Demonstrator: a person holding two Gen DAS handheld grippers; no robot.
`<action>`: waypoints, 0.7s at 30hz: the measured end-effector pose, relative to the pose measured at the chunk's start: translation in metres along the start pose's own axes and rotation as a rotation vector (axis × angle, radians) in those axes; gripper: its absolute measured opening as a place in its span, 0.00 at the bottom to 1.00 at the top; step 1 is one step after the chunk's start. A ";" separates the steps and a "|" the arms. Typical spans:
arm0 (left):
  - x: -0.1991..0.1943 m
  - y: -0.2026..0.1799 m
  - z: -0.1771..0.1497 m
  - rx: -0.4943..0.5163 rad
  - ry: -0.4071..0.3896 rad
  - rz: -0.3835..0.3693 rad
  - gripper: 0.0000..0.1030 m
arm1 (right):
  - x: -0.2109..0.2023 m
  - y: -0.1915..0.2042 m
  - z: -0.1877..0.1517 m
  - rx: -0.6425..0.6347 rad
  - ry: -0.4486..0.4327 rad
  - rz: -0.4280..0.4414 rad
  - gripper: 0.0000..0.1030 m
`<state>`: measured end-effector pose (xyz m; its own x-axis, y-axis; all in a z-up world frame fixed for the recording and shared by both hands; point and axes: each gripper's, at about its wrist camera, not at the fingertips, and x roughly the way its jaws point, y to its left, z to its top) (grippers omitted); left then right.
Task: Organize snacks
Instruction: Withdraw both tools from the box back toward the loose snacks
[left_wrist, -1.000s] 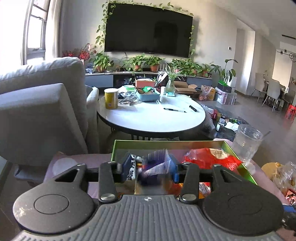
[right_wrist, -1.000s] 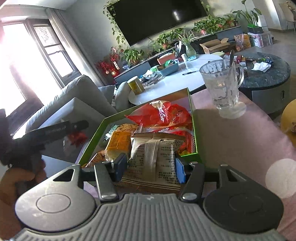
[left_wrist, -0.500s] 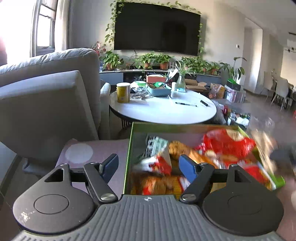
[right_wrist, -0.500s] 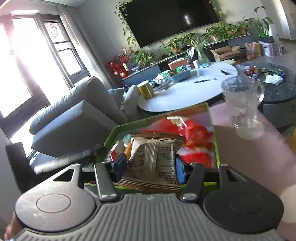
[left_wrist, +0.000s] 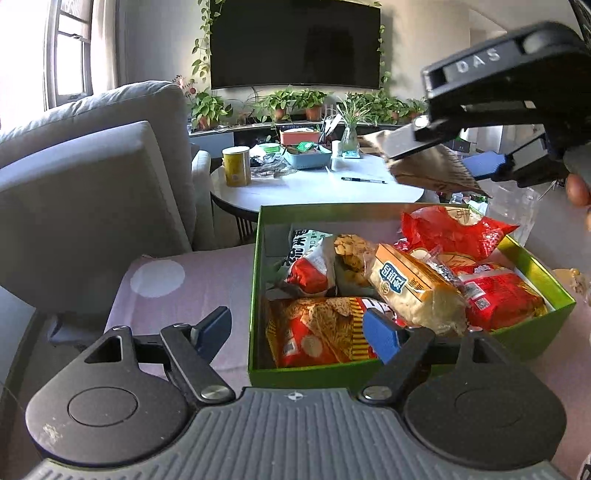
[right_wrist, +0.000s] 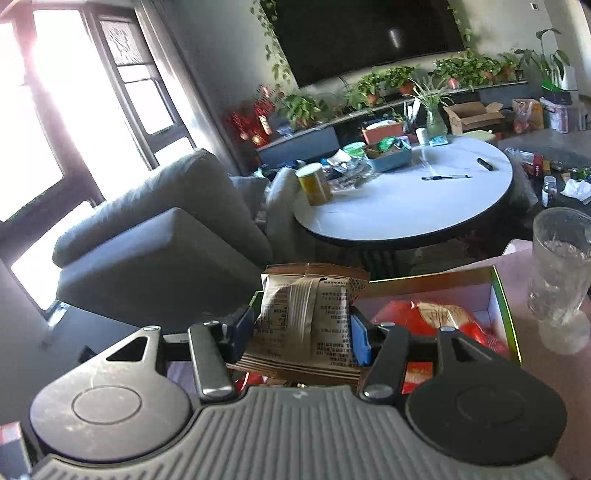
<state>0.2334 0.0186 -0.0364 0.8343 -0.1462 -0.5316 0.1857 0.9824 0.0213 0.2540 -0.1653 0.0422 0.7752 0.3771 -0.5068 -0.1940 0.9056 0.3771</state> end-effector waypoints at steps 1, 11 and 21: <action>0.002 -0.001 0.000 0.009 0.005 0.003 0.74 | 0.002 0.001 0.000 -0.003 0.006 0.000 0.72; -0.002 -0.009 -0.010 -0.009 -0.003 0.009 0.68 | 0.011 0.001 0.002 -0.031 0.030 0.023 0.72; -0.008 -0.010 -0.011 -0.038 0.004 -0.002 0.69 | 0.032 0.000 0.005 0.003 0.039 -0.033 0.76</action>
<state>0.2188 0.0117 -0.0416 0.8319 -0.1481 -0.5348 0.1677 0.9858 -0.0121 0.2817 -0.1543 0.0303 0.7571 0.3540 -0.5491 -0.1666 0.9173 0.3618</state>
